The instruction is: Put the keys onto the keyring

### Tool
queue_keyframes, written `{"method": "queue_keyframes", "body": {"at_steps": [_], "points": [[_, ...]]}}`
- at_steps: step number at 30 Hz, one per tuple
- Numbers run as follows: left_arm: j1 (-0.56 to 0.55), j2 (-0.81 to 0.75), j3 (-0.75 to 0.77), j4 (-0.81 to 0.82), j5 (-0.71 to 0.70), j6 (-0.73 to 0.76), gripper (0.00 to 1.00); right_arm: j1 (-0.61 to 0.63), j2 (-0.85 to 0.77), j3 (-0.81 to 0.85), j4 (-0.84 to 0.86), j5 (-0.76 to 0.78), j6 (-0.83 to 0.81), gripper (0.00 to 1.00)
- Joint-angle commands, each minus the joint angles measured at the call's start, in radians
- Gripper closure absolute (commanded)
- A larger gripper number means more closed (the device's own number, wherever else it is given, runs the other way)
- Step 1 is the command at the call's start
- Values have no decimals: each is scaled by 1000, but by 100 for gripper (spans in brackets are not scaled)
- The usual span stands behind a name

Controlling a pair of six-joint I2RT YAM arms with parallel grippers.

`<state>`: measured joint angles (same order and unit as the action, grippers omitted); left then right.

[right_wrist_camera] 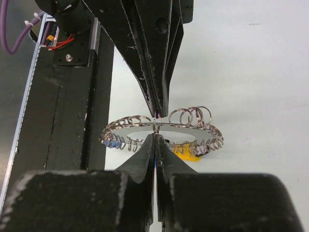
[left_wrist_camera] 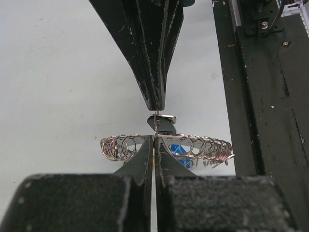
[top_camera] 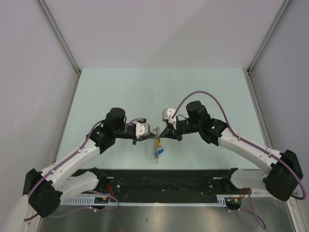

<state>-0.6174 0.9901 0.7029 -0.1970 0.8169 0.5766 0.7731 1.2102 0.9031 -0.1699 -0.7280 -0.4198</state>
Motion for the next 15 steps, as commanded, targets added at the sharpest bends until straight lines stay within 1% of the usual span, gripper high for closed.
{"method": "queue_keyframes", "body": {"at_steps": [1,8,15], "points": [[-4,-5,12,28,56,32,100,9,-6,20,4,-14,-8,100],[-4,-4,9,27,48,37,100,12,-47,22,-28,7,-4,100],[-4,-4,10,22,44,40,100,14,-47,22,-22,6,-5,100]]}}
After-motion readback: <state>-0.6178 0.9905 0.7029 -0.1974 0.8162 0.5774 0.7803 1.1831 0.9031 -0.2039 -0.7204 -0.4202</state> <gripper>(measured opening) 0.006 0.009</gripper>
